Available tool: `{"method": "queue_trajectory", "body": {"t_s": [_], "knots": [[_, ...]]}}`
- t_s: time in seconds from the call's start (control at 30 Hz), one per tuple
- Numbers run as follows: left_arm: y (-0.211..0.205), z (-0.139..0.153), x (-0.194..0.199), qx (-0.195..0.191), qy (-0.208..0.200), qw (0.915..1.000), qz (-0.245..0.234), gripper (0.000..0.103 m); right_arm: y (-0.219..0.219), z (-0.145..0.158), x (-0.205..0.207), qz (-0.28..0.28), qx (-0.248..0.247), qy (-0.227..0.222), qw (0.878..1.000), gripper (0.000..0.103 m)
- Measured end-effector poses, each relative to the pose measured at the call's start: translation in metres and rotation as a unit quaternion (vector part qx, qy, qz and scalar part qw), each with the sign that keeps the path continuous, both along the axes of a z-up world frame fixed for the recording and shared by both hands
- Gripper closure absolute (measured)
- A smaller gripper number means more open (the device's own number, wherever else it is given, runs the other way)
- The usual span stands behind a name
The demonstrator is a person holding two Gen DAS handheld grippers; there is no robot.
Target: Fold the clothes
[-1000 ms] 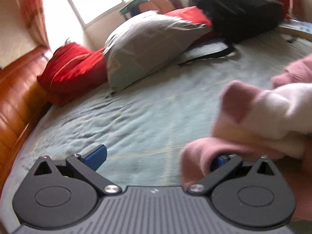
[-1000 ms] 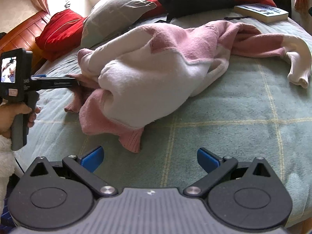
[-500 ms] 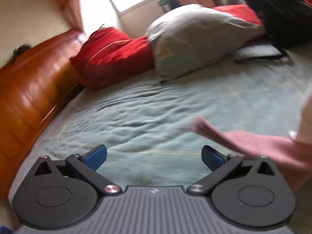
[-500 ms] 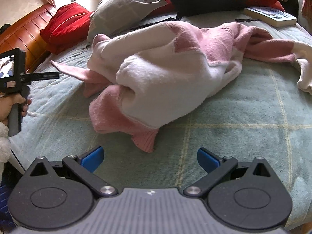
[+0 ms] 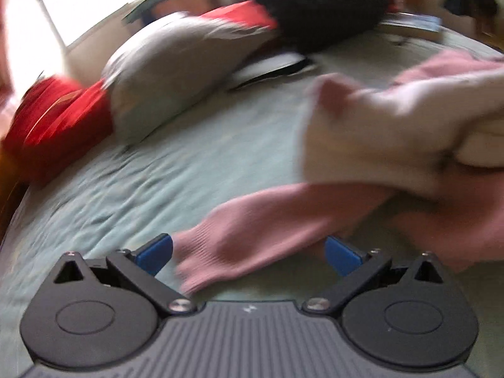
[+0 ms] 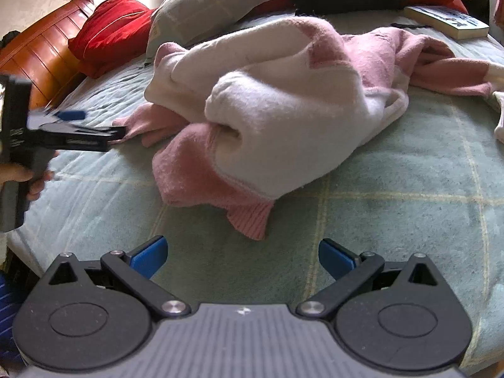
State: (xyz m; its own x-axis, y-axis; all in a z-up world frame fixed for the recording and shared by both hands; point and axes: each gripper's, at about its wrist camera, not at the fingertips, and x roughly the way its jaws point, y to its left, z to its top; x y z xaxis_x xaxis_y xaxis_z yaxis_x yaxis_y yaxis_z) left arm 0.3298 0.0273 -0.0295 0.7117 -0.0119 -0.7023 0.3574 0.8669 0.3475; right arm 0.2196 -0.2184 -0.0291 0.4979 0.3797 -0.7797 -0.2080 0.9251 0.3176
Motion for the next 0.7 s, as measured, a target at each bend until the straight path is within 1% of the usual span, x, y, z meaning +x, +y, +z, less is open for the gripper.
{"method": "queue_trajectory", "body": {"t_s": [0.03,0.1,0.17,0.2,0.3,0.37,0.4,0.47,0.5,0.6,0.7], "knots": [[-0.013,-0.004,0.002,0.005,-0.001,0.9999,-0.015,0.001,-0.001,0.0,0.0,0.0,0.0,0.001,1.0,0.0],[-0.034,-0.016,0.011,0.013,0.013,0.9992,-0.035,0.001,-0.003,-0.001,-0.001,-0.003,0.0,0.003,1.0,0.0],[-0.051,-0.031,0.024,0.017,0.029,0.9984,-0.044,0.001,-0.006,-0.002,0.0,-0.005,-0.001,0.004,1.0,0.0],[-0.055,-0.037,0.029,0.015,0.029,0.9985,-0.043,0.001,-0.007,-0.002,0.0,-0.008,0.0,0.004,1.0,0.0],[-0.051,-0.039,0.043,-0.016,0.01,0.9998,-0.004,0.0,-0.013,-0.004,0.002,-0.015,0.001,0.006,1.0,0.0],[-0.038,-0.035,0.051,-0.045,-0.001,0.9986,0.028,0.0,-0.016,-0.006,0.004,-0.019,0.001,0.009,1.0,0.0],[-0.031,-0.032,0.055,-0.048,-0.009,0.9978,0.044,0.0,-0.018,-0.008,0.005,-0.021,0.001,0.011,1.0,0.0],[-0.018,-0.026,0.059,-0.042,-0.034,0.9955,0.078,0.0,-0.02,-0.01,0.007,-0.024,0.002,0.015,1.0,0.0],[-0.009,-0.023,0.063,-0.044,-0.039,0.9941,0.091,0.0,-0.02,-0.011,0.008,-0.026,0.003,0.017,1.0,0.0],[0.019,-0.019,0.072,-0.043,-0.035,0.9901,0.129,0.0,-0.019,-0.013,0.009,-0.025,0.004,0.019,0.999,0.0],[0.038,-0.021,0.074,-0.021,-0.03,0.9879,0.151,0.001,-0.018,-0.013,0.01,-0.022,0.004,0.019,1.0,0.0]]}}
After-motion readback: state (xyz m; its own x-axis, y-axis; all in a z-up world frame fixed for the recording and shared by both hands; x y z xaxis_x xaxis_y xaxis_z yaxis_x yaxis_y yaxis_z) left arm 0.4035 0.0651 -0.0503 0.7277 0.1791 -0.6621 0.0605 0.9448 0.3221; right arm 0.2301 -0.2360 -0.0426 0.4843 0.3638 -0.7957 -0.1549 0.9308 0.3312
